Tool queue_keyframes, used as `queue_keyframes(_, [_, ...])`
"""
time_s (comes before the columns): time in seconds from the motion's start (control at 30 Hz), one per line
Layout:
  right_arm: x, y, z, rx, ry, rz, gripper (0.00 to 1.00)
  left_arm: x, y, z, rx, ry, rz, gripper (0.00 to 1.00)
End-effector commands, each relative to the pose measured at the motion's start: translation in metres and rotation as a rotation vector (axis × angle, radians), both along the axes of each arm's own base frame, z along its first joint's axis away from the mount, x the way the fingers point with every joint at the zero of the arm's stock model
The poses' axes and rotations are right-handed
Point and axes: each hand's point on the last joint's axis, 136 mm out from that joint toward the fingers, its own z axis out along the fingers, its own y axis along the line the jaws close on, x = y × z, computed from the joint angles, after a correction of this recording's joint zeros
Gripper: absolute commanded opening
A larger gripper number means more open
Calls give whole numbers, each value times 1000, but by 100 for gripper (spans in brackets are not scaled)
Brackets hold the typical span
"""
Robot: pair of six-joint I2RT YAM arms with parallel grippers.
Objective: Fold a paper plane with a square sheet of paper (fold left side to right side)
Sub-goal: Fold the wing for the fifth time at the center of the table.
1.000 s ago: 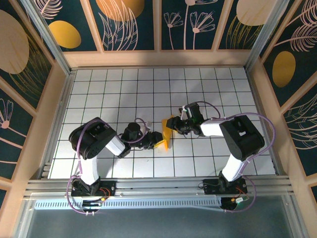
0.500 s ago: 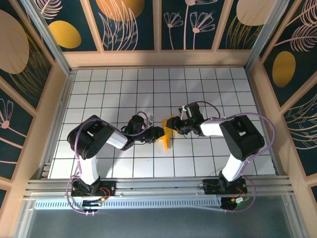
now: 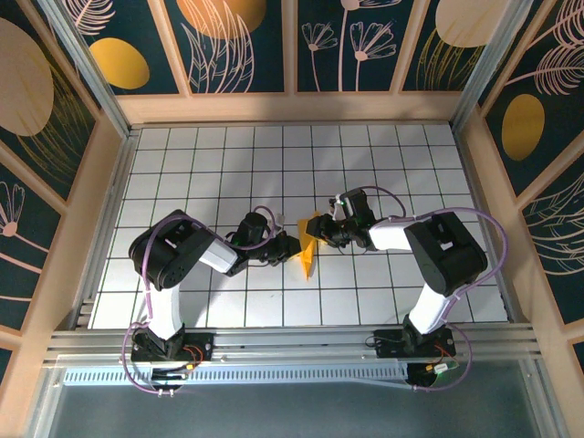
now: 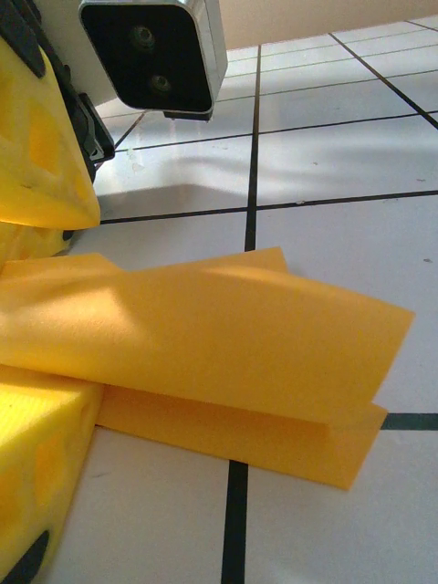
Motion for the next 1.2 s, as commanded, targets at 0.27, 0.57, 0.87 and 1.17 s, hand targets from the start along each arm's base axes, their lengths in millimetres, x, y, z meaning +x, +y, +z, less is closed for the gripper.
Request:
queue_keyframes(0.27, [-3, -8, -10, -79, 3, -17, 46, 6, 12, -30, 125, 18, 27, 5])
queue_keyframes(0.57, [1, -8, 10, -52, -39, -24, 46, 3, 21, -49, 186, 52, 45, 3])
queue_keyframes(0.87, [2, -20, 17, -82, -68, -45, 44, 4, 26, -57, 224, 67, 61, 2])
queue_keyframes(1.17, [7, -10, 30, -56, -118, 23, 17, 4, 31, -63, 257, 81, 80, 0])
